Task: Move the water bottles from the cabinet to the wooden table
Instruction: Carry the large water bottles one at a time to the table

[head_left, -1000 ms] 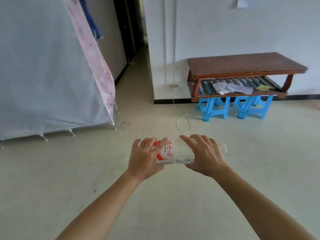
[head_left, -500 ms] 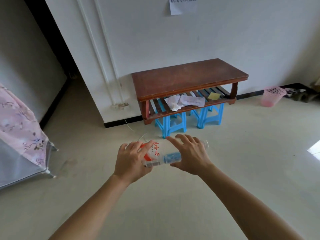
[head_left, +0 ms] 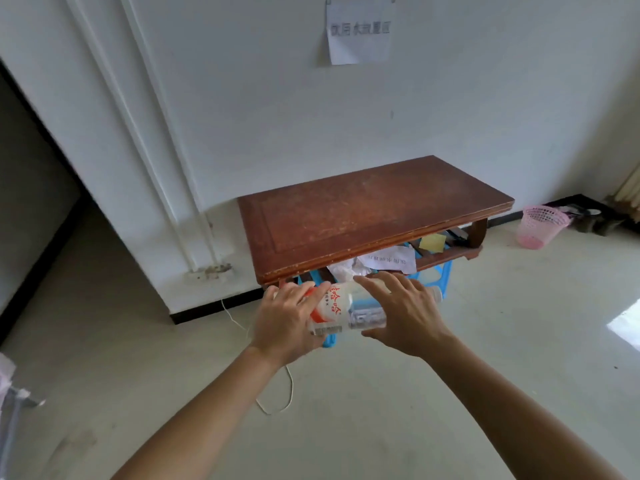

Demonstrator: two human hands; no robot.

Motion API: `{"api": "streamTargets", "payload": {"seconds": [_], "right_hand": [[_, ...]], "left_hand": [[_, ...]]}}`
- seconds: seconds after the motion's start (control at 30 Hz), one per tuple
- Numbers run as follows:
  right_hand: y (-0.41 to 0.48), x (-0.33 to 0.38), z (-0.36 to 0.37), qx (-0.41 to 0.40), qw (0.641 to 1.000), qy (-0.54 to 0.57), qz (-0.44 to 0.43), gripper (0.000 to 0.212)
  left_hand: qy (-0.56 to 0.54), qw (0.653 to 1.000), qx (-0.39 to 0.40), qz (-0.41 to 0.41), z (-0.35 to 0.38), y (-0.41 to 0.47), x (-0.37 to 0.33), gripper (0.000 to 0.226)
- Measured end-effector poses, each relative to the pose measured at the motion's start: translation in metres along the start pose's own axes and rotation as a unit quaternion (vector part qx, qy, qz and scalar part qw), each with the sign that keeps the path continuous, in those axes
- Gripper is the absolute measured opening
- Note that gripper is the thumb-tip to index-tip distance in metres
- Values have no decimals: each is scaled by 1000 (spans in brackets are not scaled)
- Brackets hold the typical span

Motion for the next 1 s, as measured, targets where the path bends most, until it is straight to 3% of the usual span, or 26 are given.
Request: {"api": "streamTargets", "payload": {"seconds": [0.17,0.4,0.53,0.77,1.0], "right_hand": [[69,-62,-12,-20,999,-22,35,103],[192,-158,12,-30,999,-16,6,102],[272,-207,25,-13,999,13,-42,98],[392,-244,33,-56,988,42,-139,95],[467,-271,72,-107,986,82,-97,92]], "left_hand": [[-37,999,-19,29,28,110,11,82],[-17,998,-49,27,77,246,28,79],[18,1000,-21,-9,94,314,43,78],[40,992,-30,-112,116,390,87,85],[30,989,-20,-144,163,447,131,91]]}}
Point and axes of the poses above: each hand's wrist, its own y-axis towards the middle knuckle, its own z-axis out of the palm, x = y × z, the point moved 5 cm from there along y, towards the middle knuckle, and after that the axes turned 3 degrees about x, right-handed, at the moved point
